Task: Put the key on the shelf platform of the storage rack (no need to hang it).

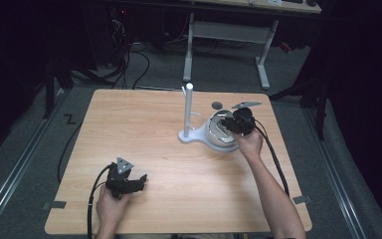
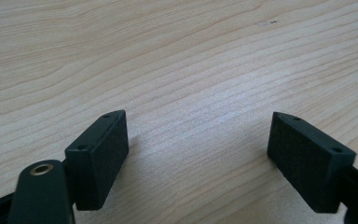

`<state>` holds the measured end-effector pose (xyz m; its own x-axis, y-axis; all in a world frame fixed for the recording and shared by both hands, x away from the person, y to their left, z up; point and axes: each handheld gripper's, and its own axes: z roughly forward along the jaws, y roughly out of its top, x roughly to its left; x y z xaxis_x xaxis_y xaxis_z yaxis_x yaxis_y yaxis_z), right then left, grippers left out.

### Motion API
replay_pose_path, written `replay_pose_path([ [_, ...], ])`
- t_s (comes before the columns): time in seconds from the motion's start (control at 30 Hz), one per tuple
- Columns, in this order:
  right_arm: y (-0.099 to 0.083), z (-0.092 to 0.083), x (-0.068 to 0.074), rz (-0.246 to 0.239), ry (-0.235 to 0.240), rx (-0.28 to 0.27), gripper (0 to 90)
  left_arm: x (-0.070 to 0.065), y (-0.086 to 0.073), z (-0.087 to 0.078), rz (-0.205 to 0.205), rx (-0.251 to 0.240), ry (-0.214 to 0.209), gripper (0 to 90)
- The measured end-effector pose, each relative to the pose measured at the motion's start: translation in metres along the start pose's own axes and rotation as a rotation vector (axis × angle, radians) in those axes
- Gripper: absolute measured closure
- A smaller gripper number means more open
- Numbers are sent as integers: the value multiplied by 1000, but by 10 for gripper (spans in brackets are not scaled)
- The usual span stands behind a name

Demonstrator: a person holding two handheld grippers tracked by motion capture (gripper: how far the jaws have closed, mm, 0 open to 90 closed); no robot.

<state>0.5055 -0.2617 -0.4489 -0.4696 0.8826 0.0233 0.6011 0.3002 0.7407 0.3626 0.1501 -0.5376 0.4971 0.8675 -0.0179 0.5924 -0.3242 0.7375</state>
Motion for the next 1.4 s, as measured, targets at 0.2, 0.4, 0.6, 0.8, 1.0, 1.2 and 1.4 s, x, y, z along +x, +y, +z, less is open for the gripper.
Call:
replay_pose_path([
  [0.2, -2, 7, 0, 6, 1, 19, 739, 0, 0, 0, 0, 0, 0, 208],
  [0.4, -3, 8, -1, 13, 14, 10, 649, 0, 0, 0, 0, 0, 0, 208],
  [0.6, -3, 4, 0, 10, 9, 3, 592, 0, 0, 0, 1, 0, 0, 208],
  [0.8, -2, -4, -1, 13, 11, -13, 561, 0, 0, 0, -1, -1, 0, 208],
  [1.0, -4, -14, -4, 22, -9, -21, 566, 0, 0, 0, 1, 0, 0, 208],
  [1.2, -12, -28, -16, 55, -3, -32, 551, 0, 0, 0, 1, 0, 0, 208],
  [1.4, -20, -45, -24, 91, 2, -68, 550, 0, 0, 0, 1, 0, 0, 209],
])
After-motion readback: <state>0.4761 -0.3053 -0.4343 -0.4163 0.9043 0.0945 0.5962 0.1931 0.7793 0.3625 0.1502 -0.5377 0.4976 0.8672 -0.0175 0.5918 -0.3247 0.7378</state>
